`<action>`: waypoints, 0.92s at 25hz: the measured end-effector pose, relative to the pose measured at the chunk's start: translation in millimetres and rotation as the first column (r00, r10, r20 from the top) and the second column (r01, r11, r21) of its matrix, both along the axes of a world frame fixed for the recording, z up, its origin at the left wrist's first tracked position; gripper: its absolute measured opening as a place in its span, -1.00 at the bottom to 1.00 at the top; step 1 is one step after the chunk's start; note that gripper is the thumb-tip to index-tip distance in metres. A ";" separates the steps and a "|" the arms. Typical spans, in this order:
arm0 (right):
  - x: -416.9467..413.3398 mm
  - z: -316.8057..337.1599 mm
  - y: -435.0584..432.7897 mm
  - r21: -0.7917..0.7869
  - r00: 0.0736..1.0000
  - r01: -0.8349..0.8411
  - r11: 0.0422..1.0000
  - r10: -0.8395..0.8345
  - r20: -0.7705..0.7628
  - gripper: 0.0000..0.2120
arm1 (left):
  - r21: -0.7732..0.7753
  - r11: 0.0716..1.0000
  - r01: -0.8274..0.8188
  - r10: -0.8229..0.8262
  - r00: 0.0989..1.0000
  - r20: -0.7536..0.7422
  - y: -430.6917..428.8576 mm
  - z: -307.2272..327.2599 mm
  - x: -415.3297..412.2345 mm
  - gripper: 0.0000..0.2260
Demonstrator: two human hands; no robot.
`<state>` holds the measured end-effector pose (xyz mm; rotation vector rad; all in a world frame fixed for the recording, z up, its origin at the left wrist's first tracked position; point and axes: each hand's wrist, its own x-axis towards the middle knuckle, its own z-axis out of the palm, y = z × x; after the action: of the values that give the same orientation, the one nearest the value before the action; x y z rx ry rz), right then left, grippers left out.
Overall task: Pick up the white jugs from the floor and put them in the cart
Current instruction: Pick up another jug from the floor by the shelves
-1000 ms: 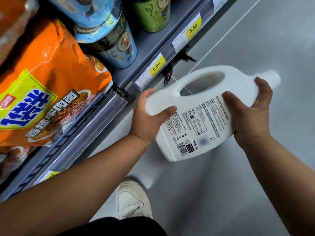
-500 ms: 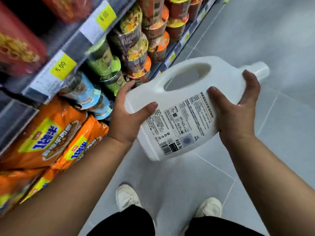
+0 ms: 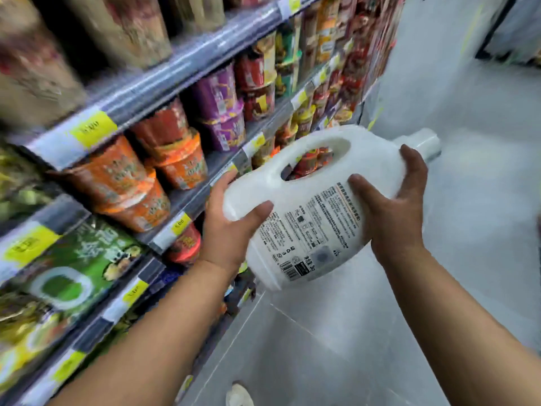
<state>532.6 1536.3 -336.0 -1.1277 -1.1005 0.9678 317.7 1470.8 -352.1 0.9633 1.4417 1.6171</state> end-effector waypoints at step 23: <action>-89.8 413.3 -247.3 0.632 0.587 -0.417 0.654 0.724 -0.362 -0.30 | 0.636 0.662 -0.396 0.680 0.675 -0.287 -365.0 445.7 -10.6 -0.33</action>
<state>442.8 1289.0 77.3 0.0475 -1.1085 1.3444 307.0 1105.8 93.6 1.4340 1.8133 2.4567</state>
